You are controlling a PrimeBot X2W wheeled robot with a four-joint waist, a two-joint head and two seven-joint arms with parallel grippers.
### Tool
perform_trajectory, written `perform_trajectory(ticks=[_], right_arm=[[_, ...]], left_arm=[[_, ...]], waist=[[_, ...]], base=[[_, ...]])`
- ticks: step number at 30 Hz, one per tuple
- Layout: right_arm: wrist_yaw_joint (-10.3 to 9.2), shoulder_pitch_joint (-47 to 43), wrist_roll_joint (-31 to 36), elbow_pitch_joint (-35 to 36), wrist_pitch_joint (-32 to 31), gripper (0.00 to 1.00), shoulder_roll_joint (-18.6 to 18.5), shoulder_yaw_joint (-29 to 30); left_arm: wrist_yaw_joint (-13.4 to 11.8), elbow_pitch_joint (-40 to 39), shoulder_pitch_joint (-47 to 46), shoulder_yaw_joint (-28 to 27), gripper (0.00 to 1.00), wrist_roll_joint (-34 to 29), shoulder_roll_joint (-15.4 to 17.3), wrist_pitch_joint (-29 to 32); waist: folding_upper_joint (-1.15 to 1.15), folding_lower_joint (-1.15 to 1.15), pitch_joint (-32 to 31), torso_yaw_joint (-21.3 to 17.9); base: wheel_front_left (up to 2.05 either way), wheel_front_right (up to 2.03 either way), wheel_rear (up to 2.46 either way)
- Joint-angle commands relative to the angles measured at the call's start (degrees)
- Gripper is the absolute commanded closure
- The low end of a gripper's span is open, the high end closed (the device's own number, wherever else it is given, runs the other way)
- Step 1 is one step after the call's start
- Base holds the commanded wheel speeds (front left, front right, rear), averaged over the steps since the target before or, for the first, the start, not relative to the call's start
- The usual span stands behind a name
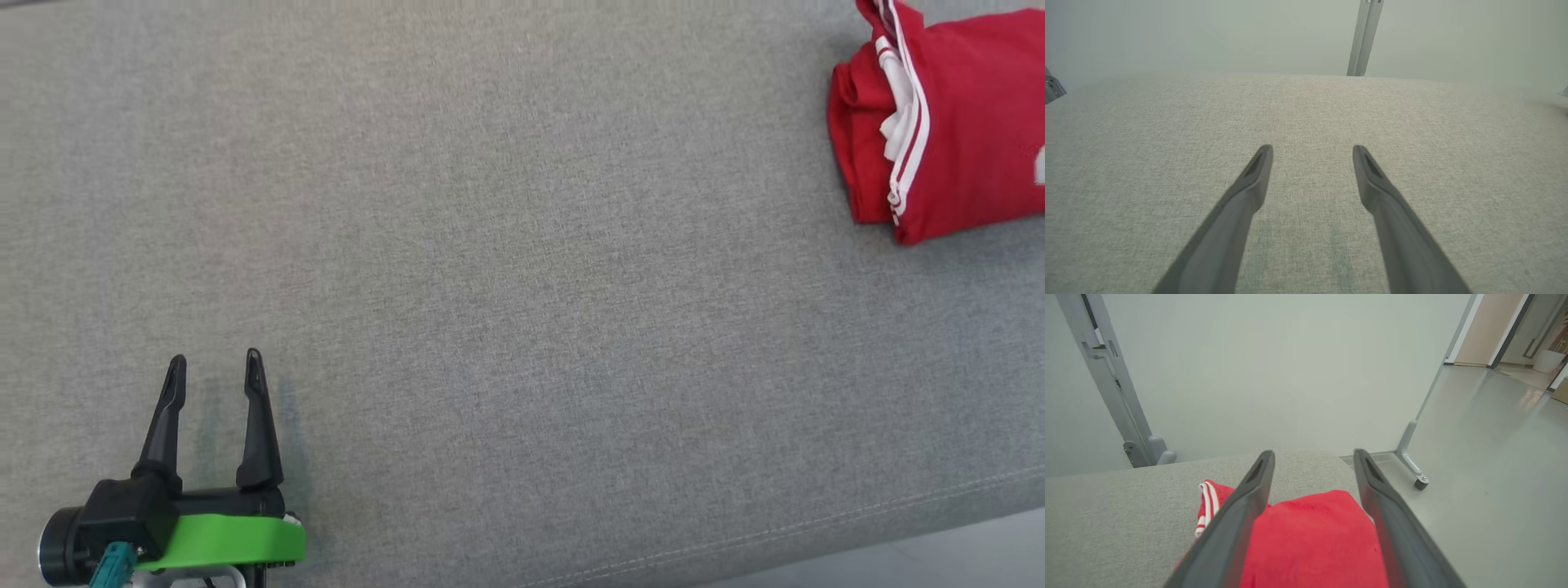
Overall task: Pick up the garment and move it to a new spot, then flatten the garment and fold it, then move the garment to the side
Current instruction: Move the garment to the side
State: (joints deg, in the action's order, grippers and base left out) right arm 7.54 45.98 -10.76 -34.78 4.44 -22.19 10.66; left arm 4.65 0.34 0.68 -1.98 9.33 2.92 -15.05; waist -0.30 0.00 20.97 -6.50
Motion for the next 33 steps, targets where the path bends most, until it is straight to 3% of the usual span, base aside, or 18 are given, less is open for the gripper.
perform_trajectory(ticks=[1,6,13,21,27,33], right_arm=[[-0.12,-1.77,-0.38,0.93,0.99,0.00,0.54,-0.50],[-0.12,-9.70,-3.39,8.54,4.64,0.00,2.50,-3.68],[-0.12,-24.29,-0.08,16.77,6.65,0.00,6.09,-3.46],[-0.11,-37.34,5.28,20.47,9.30,0.00,14.55,-1.87],[-0.12,-42.71,9.53,19.40,10.57,0.00,18.11,-1.35],[-0.12,-44.06,12.15,19.52,10.75,0.00,19.17,-2.03]], left_arm=[[-0.34,-0.09,0.65,-0.14,0.00,0.52,0.03,-0.14],[-1.84,1.01,2.09,-0.52,0.00,3.32,0.04,-0.14],[-3.15,3.82,4.31,-1.37,0.00,5.58,0.04,-0.14],[-0.34,7.41,7.13,-1.30,0.00,3.80,0.05,-0.14],[1.46,8.70,7.55,-1.22,0.00,4.15,0.06,-0.14],[1.90,9.29,7.64,-1.77,0.00,5.07,0.05,-0.14]], waist=[[0.30,0.00,-2.73,0.61],[0.30,0.00,-8.20,1.43],[0.30,0.00,-15.26,3.88],[0.30,0.00,-20.15,5.94],[0.30,0.00,-21.48,6.28],[0.30,0.00,-21.52,5.73]], base=[[0.00,0.00,0.00],[0.00,0.00,0.00],[0.00,0.00,0.00],[0.00,0.00,0.00],[0.00,0.00,0.00],[0.00,0.00,0.00]])
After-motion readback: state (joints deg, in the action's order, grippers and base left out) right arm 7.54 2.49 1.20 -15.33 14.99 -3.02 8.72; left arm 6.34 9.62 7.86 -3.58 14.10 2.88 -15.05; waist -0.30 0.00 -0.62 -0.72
